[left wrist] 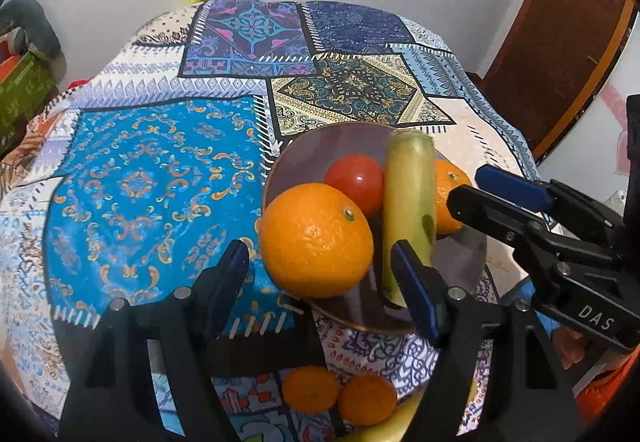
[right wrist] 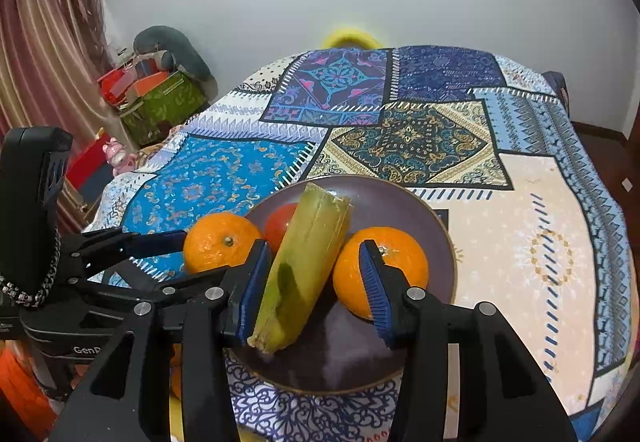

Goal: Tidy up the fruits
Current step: 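Open both tools to drop the orange and corn cob on the plate, then move the right tool to the peeled corn cob while the left approaches the grapefruit slice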

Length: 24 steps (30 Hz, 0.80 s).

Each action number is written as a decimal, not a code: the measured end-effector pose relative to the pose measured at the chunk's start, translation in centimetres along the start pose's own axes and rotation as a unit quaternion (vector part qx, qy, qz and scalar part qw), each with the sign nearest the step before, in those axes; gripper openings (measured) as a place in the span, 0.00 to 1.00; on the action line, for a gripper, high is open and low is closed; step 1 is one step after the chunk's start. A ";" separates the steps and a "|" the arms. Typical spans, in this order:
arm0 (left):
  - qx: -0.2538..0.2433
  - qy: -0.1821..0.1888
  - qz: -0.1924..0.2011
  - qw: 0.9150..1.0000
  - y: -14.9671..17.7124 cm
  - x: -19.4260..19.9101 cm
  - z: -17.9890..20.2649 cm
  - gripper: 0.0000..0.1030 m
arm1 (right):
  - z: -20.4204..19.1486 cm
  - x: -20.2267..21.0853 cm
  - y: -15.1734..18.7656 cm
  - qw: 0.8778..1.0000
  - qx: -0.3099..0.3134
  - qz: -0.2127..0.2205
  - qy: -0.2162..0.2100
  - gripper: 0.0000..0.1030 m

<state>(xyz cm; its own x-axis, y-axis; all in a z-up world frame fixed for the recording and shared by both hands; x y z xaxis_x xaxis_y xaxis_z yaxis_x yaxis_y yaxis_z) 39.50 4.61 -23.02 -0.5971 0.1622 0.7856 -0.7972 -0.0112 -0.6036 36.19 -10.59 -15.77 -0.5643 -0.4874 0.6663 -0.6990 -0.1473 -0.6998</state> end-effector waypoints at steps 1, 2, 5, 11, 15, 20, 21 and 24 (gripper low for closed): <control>-0.004 -0.003 0.004 1.000 0.0 0.5 0.1 0.71 | -0.2 0.5 0.0 1.000 0.004 0.002 0.004 0.44; -0.007 -0.007 0.008 1.000 0.1 1.1 0.1 0.71 | -0.3 0.8 0.0 1.000 0.008 0.003 0.006 0.44; -0.009 -0.014 0.023 1.000 0.2 3.0 0.1 0.71 | -0.6 1.8 -0.1 1.000 0.018 0.008 0.013 0.44; 0.006 -0.025 0.039 0.999 0.8 6.6 -0.8 0.71 | -1.5 3.8 0.5 0.999 0.028 0.011 0.021 0.44; 0.001 -0.040 0.041 0.998 2.3 8.8 -1.2 0.71 | -2.6 5.1 1.3 0.998 0.054 0.011 0.035 0.44; 0.000 -0.050 0.032 0.998 4.9 10.6 -1.7 0.71 | -3.6 7.0 2.6 0.996 0.073 0.009 0.045 0.51; 0.001 -0.050 0.028 0.998 5.6 10.8 -1.9 0.71 | -3.7 7.3 3.0 0.996 0.074 0.008 0.046 0.52; 0.006 -0.050 0.014 0.999 7.2 11.1 -2.3 0.71 | -4.1 7.8 4.2 0.995 0.086 -0.001 0.054 0.52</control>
<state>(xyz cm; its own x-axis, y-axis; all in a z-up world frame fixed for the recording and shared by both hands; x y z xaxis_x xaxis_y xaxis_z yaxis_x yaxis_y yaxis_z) 27.39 8.58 -18.95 -0.6239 0.0613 0.7791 -0.7813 -0.0254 -0.6237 27.06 -11.49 -12.47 -0.6136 -0.3937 0.6845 -0.6190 -0.2984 -0.7265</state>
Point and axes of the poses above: each gripper's, at about its wrist camera, not at the fingertips, and x roughly against the way its jaws point, z to its right, y to its underside, the point moved 4 cm from there along -x, roughly the way its jaws point, and after that the axes turned 3 degrees about z, right-handed, at the moved point
